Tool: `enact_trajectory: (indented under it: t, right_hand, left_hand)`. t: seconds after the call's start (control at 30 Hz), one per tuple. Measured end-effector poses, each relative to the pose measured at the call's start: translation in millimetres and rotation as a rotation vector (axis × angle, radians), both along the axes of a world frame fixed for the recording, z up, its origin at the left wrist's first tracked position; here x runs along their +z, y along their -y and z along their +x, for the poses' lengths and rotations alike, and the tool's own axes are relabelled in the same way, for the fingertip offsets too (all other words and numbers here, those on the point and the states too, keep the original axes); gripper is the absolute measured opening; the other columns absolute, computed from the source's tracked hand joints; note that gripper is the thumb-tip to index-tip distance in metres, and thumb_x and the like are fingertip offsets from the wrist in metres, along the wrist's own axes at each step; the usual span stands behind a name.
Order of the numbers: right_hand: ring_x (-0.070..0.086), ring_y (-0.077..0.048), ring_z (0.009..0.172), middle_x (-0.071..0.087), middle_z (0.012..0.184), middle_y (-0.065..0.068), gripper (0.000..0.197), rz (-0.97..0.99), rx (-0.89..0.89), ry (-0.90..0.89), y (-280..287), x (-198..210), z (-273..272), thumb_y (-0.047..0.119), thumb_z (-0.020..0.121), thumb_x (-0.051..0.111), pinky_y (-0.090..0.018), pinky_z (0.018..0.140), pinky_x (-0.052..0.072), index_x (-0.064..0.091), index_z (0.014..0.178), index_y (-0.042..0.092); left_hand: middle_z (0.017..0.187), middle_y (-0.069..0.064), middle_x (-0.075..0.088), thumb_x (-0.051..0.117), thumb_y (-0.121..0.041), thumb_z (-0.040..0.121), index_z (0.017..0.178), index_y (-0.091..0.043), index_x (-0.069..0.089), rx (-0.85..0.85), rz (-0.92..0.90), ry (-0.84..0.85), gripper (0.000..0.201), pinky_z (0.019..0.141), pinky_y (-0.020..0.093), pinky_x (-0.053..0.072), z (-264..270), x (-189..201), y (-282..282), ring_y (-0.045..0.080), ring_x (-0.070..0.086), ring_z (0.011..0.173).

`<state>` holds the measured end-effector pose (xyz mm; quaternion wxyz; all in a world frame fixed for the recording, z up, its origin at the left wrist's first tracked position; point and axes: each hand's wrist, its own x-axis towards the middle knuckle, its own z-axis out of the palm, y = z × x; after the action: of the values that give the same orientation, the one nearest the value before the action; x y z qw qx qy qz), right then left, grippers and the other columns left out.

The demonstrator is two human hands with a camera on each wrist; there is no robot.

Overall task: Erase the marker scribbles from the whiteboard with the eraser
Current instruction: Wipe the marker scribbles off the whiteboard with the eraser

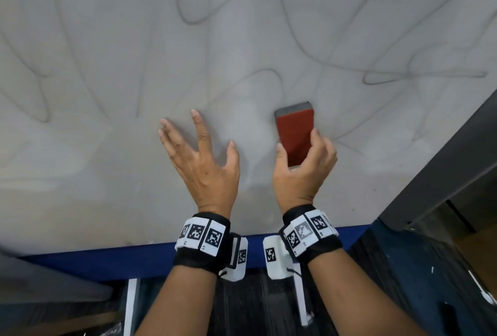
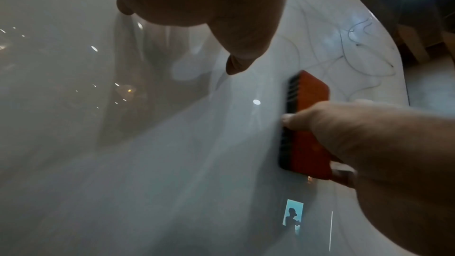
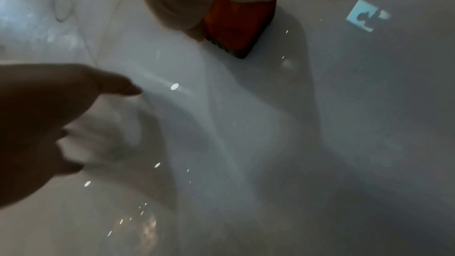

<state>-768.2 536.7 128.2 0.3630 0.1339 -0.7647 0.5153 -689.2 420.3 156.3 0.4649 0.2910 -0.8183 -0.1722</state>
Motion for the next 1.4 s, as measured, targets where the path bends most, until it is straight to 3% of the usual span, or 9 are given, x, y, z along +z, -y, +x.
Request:
enact_trajectory:
  t: [0.13,0.3,0.5,0.63,0.7,0.87,1.03,1.23,1.4]
  right_hand:
    - [0.047,-0.028,0.103,0.049,0.119,-0.01,0.061,0.258,0.119,-0.102,-11.0,-7.1,-0.7,0.027,0.075,0.075,-0.039,0.092,0.037,0.048,0.129,0.017]
    - [0.045,-0.031,0.111,0.053,0.121,-0.024,0.067,-0.042,0.005,0.032,-28.6,-0.4,-19.7,0.025,0.076,0.078,-0.044,0.098,0.039,0.046,0.132,0.006]
    - [0.046,-0.029,0.104,0.054,0.117,-0.017,0.064,0.178,0.069,-0.063,-40.6,0.8,-21.9,0.022,0.072,0.079,-0.043,0.09,0.039,0.05,0.128,0.014]
    - [0.045,-0.032,0.113,0.054,0.122,-0.022,0.067,-0.051,-0.039,0.033,-62.7,0.7,-43.5,0.023,0.075,0.08,-0.052,0.097,0.041,0.046,0.131,0.005]
    - [0.045,-0.032,0.114,0.054,0.122,-0.024,0.067,-0.069,-0.044,0.055,-59.9,1.2,-41.4,0.023,0.075,0.078,-0.049,0.099,0.04,0.048,0.131,0.003]
    - [0.048,-0.029,0.105,0.054,0.117,-0.014,0.061,0.247,0.109,-0.041,-68.8,-12.5,-32.3,0.023,0.073,0.075,-0.042,0.091,0.039,0.048,0.127,0.016]
    - [0.043,-0.032,0.117,0.051,0.125,-0.022,0.068,-0.087,-0.065,0.114,-93.8,-15.4,-58.7,0.022,0.077,0.078,-0.055,0.098,0.041,0.044,0.134,0.003]
    - [0.046,-0.029,0.108,0.054,0.119,-0.017,0.063,0.171,0.053,0.014,-93.5,-17.9,-52.6,0.022,0.073,0.077,-0.041,0.094,0.038,0.047,0.128,0.014]
    - [0.043,-0.03,0.115,0.052,0.124,-0.021,0.068,-0.118,-0.08,0.128,-107.4,-13.9,-69.7,0.019,0.075,0.079,-0.051,0.098,0.041,0.048,0.133,0.001]
  left_hand:
    - [0.159,0.03,0.006,0.067,-0.04,0.087,0.155,-0.017,0.027,-0.011,-0.018,0.016,0.082,0.117,0.051,0.014,-8.8,3.4,-15.5,0.044,0.004,0.148]
    - [0.16,0.028,0.006,0.068,-0.039,0.087,0.155,-0.018,0.027,-0.007,-0.028,0.042,0.083,0.117,0.058,0.019,-14.3,3.1,-25.4,0.043,0.005,0.148]
    - [0.16,0.028,0.006,0.067,-0.039,0.088,0.155,-0.017,0.025,-0.022,-0.038,0.039,0.082,0.116,0.062,0.021,-27.6,4.5,-45.6,0.042,0.003,0.148]
    - [0.159,0.029,0.006,0.068,-0.039,0.088,0.155,-0.016,0.026,-0.022,-0.021,0.041,0.083,0.116,0.062,0.021,-34.4,4.3,-55.0,0.042,0.003,0.148]
    - [0.159,0.029,0.006,0.068,-0.039,0.088,0.155,-0.016,0.026,-0.023,-0.024,0.04,0.082,0.116,0.061,0.02,-37.2,3.4,-59.6,0.043,0.004,0.148]
    - [0.159,0.03,0.005,0.067,-0.036,0.089,0.155,-0.015,0.026,-0.036,-0.024,0.031,0.081,0.116,0.062,0.019,-47.0,1.8,-76.7,0.044,0.003,0.148]
    - [0.159,0.03,0.004,0.065,-0.04,0.09,0.156,-0.017,0.023,-0.031,-0.029,0.06,0.081,0.116,0.063,0.02,-51.6,-1.2,-82.0,0.043,0.002,0.148]
    - [0.157,0.034,0.007,0.066,-0.036,0.09,0.154,-0.011,0.027,-0.033,-0.02,0.033,0.079,0.117,0.06,0.017,-62.1,-0.8,-95.7,0.046,0.004,0.147]
    - [0.156,0.035,0.008,0.066,-0.033,0.09,0.154,-0.011,0.029,-0.03,-0.03,0.039,0.077,0.117,0.06,0.018,-65.6,-0.2,-100.7,0.047,0.006,0.146]
